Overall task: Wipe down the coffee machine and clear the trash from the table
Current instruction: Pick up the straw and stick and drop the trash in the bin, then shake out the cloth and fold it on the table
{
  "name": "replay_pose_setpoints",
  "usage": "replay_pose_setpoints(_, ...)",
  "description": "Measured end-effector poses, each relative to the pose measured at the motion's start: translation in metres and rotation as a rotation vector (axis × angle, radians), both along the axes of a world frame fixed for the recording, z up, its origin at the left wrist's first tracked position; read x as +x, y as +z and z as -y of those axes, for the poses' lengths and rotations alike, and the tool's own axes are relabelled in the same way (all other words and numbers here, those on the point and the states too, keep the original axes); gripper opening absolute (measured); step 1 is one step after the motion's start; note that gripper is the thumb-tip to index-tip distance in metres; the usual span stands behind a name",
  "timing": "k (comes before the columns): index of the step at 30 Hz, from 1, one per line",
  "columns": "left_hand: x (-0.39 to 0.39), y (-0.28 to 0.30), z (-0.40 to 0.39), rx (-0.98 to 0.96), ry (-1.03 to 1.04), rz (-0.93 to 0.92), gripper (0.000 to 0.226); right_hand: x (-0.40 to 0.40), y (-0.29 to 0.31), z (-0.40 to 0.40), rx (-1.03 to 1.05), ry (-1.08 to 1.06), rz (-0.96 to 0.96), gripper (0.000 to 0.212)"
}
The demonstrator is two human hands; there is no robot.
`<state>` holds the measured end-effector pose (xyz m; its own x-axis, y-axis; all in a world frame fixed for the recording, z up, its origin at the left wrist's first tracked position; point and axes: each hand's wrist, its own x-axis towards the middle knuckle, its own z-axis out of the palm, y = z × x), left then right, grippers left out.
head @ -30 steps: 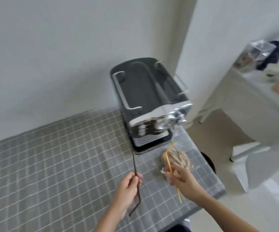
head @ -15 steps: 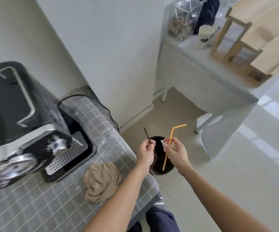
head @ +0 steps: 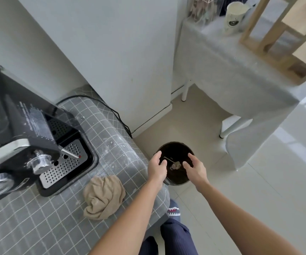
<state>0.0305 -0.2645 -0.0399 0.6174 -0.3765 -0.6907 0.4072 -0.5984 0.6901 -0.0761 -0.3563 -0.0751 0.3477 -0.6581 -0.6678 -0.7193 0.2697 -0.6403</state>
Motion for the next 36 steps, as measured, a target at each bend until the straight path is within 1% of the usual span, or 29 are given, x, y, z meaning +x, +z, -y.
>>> replay_pose_setpoints(4,0.001,0.026,-0.014,-0.071,0.043,0.101,0.045,0.004,0.017,-0.014,0.01,0.019,0.058,0.04)
replay_pose_setpoints(6,0.004,0.047,-0.029,-0.128,0.052,0.205,0.04,0.012,0.034,-0.025,-0.023,0.049,0.101,0.032)
replay_pose_setpoints(8,0.007,0.07,-0.053,-0.182,0.034,0.375,0.031,0.024,0.055,-0.038,-0.128,0.118,0.145,0.025)
replay_pose_setpoints(10,0.009,0.085,-0.088,-0.182,0.0,0.617,0.026,0.037,0.078,-0.057,-0.253,0.227,0.209,0.019)
replay_pose_setpoints(12,0.01,0.085,-0.13,-0.064,0.004,0.88,0.027,0.049,0.098,-0.081,-0.349,0.393,0.265,0.016)
replay_pose_setpoints(13,0.011,0.079,-0.153,0.025,0.042,0.946,0.032,0.055,0.105,-0.094,-0.388,0.494,0.287,0.017)
replay_pose_setpoints(14,0.01,0.072,-0.174,0.114,0.093,0.937,0.042,0.063,0.108,-0.106,-0.42,0.606,0.306,0.021)
replay_pose_setpoints(15,0.008,0.065,-0.192,0.18,0.134,0.868,0.053,0.07,0.11,-0.119,-0.438,0.728,0.313,0.027)
replay_pose_setpoints(16,0.006,0.059,-0.208,0.212,0.149,0.782,0.063,0.076,0.109,-0.13,-0.43,0.854,0.292,0.035)
replay_pose_setpoints(17,0.003,0.055,-0.219,0.21,0.139,0.709,0.067,0.083,0.109,-0.141,-0.411,0.959,0.244,0.043)
replay_pose_setpoints(19,-0.004,0.051,-0.233,0.159,0.092,0.658,0.063,0.092,0.108,-0.161,-0.368,1.081,0.124,0.057)
replay_pose_setpoints(21,-0.007,0.053,-0.243,0.127,0.107,0.641,0.051,0.095,0.106,-0.177,-0.386,1.115,0.06,0.063)
replay_pose_setpoints(24,-0.007,0.057,-0.259,0.06,0.153,0.591,0.036,0.091,0.106,-0.189,-0.423,1.03,0.042,0.056)
replay_pose_setpoints(28,0.001,0.074,-0.305,-0.005,0.189,0.642,0.031,0.084,0.131,-0.204,-0.406,0.956,0.082,0.041)
replay_pose_setpoints(31,0.01,0.098,-0.345,-0.04,0.278,0.654,0.023,0.086,0.158,-0.224,-0.44,0.986,0.154,0.019)
replay_pose_setpoints(33,0.016,0.115,-0.368,-0.069,0.333,0.646,0.016,0.092,0.18,-0.243,-0.393,0.989,0.212,0.012)
replay_pose_setpoints(34,0.017,0.123,-0.378,-0.082,0.349,0.627,0.013,0.096,0.192,-0.254,-0.335,0.98,0.248,0.012)
replay_pose_setpoints(36,0.019,0.138,-0.398,-0.14,0.354,0.579,0.016,0.105,0.214,-0.275,-0.211,0.965,0.307,0.01)
